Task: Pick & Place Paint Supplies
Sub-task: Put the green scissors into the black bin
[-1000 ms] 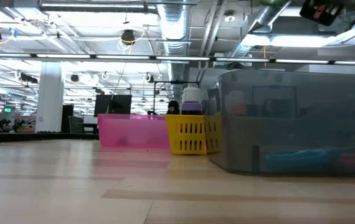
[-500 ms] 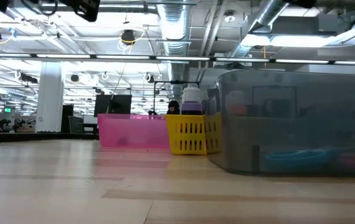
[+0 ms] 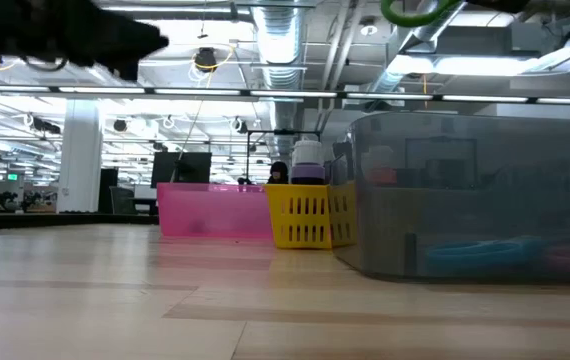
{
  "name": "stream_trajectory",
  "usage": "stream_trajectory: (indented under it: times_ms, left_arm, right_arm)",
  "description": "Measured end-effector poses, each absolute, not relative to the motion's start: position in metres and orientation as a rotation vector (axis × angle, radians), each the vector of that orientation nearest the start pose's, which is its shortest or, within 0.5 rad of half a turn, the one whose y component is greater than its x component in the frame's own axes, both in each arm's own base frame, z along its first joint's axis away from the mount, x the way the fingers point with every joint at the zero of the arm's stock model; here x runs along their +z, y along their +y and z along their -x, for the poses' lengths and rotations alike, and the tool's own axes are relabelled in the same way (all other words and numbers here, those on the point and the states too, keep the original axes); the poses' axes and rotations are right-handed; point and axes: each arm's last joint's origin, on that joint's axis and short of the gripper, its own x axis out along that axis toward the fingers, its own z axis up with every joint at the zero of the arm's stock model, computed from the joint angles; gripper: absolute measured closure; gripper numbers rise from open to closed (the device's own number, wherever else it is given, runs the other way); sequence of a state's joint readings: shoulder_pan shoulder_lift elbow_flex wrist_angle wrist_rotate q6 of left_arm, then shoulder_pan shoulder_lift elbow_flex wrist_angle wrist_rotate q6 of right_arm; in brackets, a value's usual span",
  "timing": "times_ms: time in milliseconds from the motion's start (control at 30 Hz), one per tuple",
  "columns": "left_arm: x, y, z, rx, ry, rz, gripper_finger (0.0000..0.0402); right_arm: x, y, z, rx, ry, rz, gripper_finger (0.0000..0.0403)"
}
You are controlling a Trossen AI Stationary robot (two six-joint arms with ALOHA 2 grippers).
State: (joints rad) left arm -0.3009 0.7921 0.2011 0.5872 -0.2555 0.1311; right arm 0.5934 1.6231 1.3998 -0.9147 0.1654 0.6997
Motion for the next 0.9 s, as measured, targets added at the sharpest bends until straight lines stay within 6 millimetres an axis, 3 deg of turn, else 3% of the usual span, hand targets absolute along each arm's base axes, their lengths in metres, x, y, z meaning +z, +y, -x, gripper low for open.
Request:
stream_trajectory:
  times_ms: [200,400,900]
  left_arm:
    - [0.179,-0.023,-0.143,-0.051,-0.165,-0.074,0.0316]
    - [0.166,-0.016,-0.143,-0.088,-0.041,-0.074,0.0316]
    - [0.173,-0.013,-0.123,-0.098,-0.059,-0.095,0.0316]
  right_arm:
    - [0.285,0.177,-0.275,0.0,1.112,-0.193,0.0403]
    - [0.285,0.178,-0.276,0.011,1.104,-0.189,0.0403]
    - [0.284,0.178,-0.275,0.017,1.118,-0.187,0.0403]
